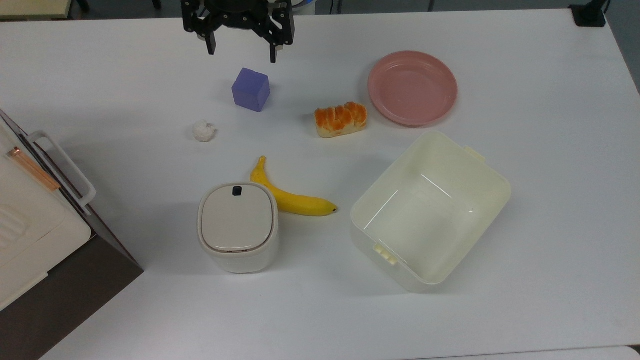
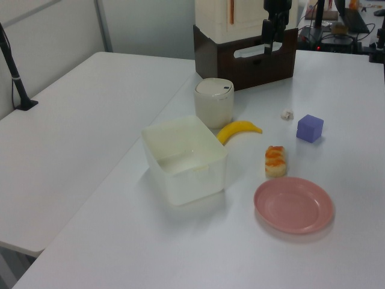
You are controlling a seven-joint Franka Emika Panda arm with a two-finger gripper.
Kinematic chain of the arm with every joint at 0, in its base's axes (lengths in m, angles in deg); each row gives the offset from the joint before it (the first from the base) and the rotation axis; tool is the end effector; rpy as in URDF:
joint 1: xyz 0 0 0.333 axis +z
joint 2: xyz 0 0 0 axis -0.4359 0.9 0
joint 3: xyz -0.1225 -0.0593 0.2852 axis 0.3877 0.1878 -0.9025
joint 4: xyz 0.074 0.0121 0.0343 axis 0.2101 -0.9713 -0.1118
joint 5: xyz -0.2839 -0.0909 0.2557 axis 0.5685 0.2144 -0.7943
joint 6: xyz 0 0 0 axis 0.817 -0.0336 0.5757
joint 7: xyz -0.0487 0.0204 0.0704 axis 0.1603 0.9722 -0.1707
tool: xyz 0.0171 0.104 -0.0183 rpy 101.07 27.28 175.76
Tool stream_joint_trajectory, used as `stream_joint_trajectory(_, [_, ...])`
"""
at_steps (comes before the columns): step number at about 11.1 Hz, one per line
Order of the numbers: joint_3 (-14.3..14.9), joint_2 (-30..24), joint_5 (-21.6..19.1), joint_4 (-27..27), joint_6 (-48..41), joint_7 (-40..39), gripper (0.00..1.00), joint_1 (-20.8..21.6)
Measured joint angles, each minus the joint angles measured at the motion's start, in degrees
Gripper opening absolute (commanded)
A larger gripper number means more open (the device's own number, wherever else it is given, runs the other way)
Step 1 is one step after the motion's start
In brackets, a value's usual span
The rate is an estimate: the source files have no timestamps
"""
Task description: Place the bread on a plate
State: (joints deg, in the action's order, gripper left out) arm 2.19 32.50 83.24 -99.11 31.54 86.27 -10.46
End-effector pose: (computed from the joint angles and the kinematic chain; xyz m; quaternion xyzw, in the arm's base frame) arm 0.5990 -0.0110 0.5919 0.9981 -0.0513 0.0194 0.0288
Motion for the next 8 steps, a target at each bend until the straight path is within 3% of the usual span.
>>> stream_joint_trajectory(8, [0.2,0.0,-0.6,0.0,0.0,0.4,1.00,-1.2])
